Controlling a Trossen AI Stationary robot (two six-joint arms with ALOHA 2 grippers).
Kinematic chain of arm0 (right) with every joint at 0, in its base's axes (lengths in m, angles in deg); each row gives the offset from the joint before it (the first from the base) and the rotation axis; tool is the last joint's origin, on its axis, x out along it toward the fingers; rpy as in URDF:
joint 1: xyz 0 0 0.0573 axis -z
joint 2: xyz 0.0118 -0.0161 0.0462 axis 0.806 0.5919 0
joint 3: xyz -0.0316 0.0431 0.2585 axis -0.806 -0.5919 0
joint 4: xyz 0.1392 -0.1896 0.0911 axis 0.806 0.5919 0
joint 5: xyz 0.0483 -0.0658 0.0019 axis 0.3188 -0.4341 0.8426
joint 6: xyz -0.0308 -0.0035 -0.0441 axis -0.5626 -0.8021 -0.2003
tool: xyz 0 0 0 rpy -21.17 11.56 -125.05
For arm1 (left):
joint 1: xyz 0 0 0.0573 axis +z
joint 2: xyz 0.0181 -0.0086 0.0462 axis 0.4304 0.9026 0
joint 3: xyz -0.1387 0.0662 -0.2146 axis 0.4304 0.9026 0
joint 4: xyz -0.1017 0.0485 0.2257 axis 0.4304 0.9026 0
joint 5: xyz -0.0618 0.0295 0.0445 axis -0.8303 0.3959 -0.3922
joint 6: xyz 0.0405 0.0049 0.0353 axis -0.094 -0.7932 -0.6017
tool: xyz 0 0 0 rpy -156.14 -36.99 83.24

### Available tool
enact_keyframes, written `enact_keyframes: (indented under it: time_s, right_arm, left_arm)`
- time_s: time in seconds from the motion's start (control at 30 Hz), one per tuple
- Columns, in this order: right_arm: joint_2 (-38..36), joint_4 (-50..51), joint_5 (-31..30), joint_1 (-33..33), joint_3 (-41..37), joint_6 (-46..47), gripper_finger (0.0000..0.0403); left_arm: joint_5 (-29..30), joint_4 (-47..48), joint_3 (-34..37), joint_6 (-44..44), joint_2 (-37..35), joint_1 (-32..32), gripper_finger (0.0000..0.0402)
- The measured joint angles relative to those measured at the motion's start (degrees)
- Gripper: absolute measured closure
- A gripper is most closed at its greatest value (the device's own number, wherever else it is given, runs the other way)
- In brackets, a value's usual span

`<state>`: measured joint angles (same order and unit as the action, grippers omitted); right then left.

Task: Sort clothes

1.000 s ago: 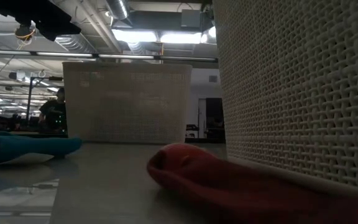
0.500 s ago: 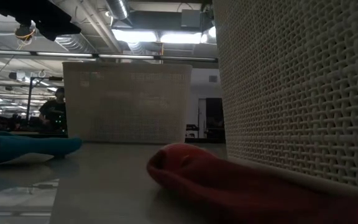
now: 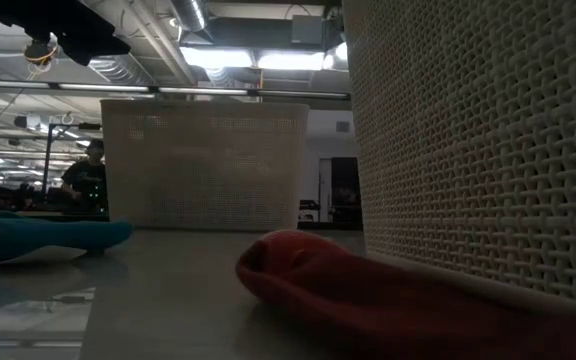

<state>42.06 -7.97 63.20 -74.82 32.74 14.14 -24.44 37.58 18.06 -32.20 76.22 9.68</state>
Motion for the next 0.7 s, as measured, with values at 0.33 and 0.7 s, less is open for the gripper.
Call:
enact_keyframes:
  time_s: [0.33, 0.7]
  right_arm:
    - [7.0, -2.1, 7.4, 2.7, 5.8, -3.6, 0.0176]
    - [17.2, -0.5, 14.1, 3.2, 16.0, -5.9, 0.0176]
  left_arm:
    - [0.0, 0.0, 0.0, 0.0, 0.0, 0.0, 0.0192]
    - [0.0, 0.0, 0.0, 0.0, 0.0, 0.0, 0.0192]
